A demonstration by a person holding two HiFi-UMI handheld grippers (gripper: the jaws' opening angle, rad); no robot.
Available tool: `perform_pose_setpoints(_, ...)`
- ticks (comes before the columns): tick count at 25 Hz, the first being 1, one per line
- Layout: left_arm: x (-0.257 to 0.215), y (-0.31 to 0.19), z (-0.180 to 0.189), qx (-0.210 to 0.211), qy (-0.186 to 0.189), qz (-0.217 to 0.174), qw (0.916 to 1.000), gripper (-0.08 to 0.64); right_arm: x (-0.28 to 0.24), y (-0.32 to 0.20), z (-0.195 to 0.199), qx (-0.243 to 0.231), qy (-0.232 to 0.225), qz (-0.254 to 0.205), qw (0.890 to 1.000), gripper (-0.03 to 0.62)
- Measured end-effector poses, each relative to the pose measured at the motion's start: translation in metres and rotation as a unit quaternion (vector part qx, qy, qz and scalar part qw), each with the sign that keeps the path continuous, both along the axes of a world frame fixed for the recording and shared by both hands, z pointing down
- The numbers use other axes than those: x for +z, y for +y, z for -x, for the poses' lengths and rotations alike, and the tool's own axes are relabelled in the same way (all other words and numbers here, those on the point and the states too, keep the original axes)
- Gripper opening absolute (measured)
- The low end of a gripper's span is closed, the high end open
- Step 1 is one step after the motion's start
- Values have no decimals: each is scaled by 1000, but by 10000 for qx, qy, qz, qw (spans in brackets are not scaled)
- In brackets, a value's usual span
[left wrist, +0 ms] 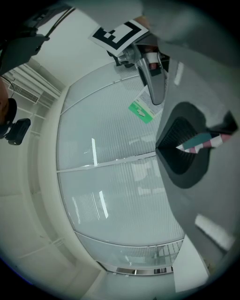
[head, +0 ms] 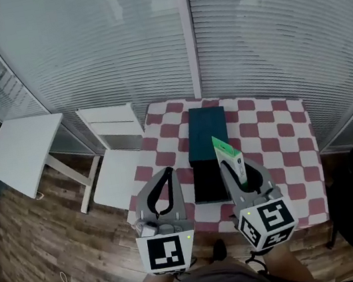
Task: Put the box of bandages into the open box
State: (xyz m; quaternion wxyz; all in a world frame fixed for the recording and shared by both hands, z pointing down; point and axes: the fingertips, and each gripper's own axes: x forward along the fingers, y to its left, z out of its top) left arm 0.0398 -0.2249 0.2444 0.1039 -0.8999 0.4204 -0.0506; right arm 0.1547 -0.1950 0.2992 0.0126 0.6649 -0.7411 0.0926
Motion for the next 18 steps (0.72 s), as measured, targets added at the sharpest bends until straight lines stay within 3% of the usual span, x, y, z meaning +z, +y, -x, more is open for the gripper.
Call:
perform_pose_setpoints(6,8,-23,-3,63,54,162,9998,0,18,-20,-2,18,5,268,9996,110)
perform_pose_setpoints(18,70,-57,4,286,117,1202,9923,0,107,-36,10,227,16,1251,9919,110)
